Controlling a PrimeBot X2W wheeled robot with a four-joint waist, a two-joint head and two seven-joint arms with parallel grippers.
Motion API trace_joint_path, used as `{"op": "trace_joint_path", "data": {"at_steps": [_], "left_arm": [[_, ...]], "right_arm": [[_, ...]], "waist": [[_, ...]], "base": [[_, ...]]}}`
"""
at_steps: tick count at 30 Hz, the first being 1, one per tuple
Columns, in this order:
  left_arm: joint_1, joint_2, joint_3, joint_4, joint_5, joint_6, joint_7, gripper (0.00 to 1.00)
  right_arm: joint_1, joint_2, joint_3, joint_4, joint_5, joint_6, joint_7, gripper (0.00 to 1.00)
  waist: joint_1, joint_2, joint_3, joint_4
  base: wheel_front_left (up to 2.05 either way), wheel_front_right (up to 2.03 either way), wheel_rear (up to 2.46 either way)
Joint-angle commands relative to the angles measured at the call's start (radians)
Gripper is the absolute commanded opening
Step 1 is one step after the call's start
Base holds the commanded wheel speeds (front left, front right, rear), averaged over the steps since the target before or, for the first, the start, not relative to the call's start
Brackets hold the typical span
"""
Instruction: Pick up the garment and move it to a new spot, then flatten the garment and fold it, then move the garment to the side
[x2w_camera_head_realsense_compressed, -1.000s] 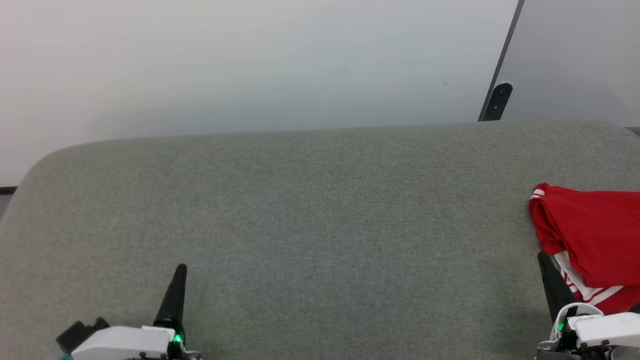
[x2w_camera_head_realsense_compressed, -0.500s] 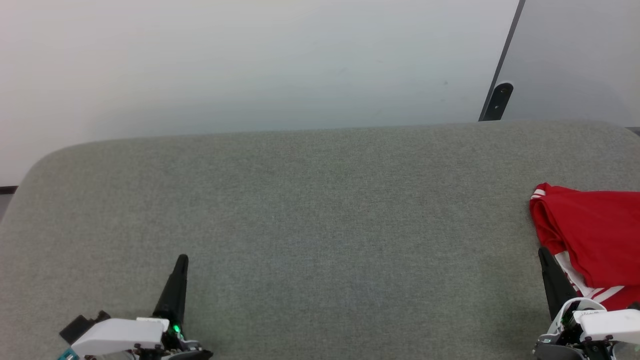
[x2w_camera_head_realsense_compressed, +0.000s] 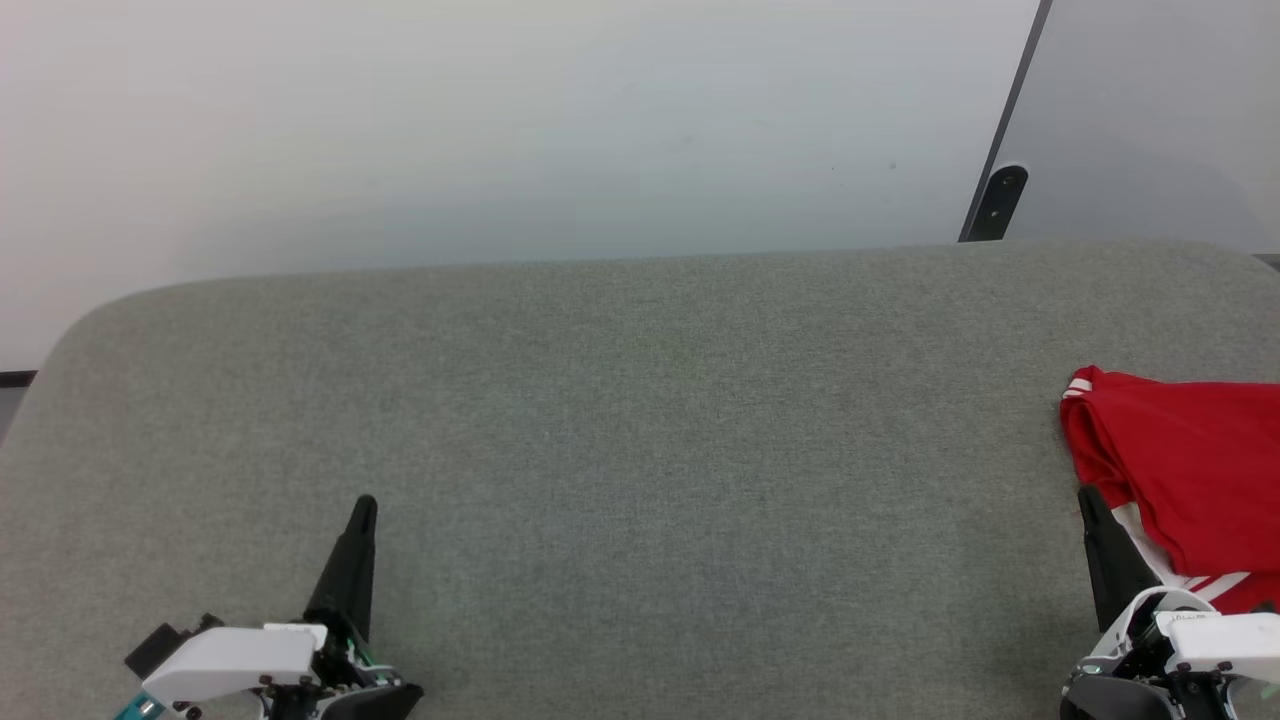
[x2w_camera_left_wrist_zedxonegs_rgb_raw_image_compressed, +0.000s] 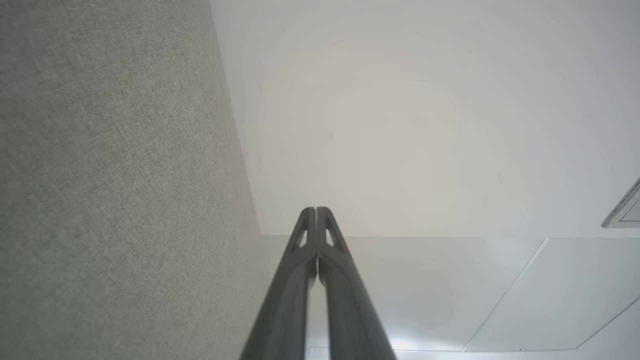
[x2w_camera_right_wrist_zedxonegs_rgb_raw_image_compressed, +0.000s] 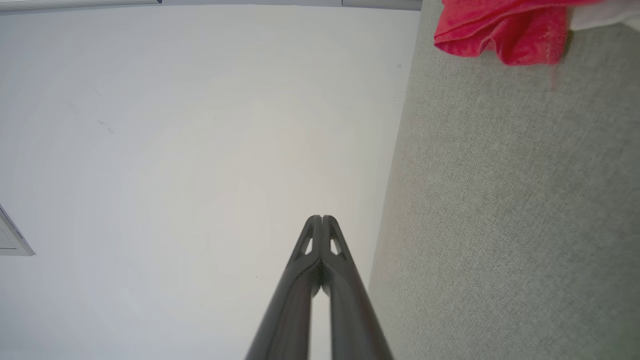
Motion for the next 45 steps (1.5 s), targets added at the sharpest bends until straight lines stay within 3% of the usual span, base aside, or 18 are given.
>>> {"op": "trace_joint_path", "data": {"at_steps": [1, 45], "left_arm": [[-0.01, -0.002, 0.003, 0.002, -0.002, -0.007, 0.003, 0.0], [-0.011, -0.01, 0.014, 0.002, 0.011, -0.007, 0.011, 0.0]], "right_arm": [[-0.01, 0.004, 0.003, 0.0, 0.005, -0.001, -0.002, 0.0], [-0.009, 0.004, 0.003, 0.0, 0.005, -0.001, -0.002, 0.0]], "waist": [[0.0, 0.0, 0.0, 0.0], [0.0, 0.0, 0.0, 0.0]], "base": [[0.0, 0.0, 0.0], [0.0, 0.0, 0.0]]}}
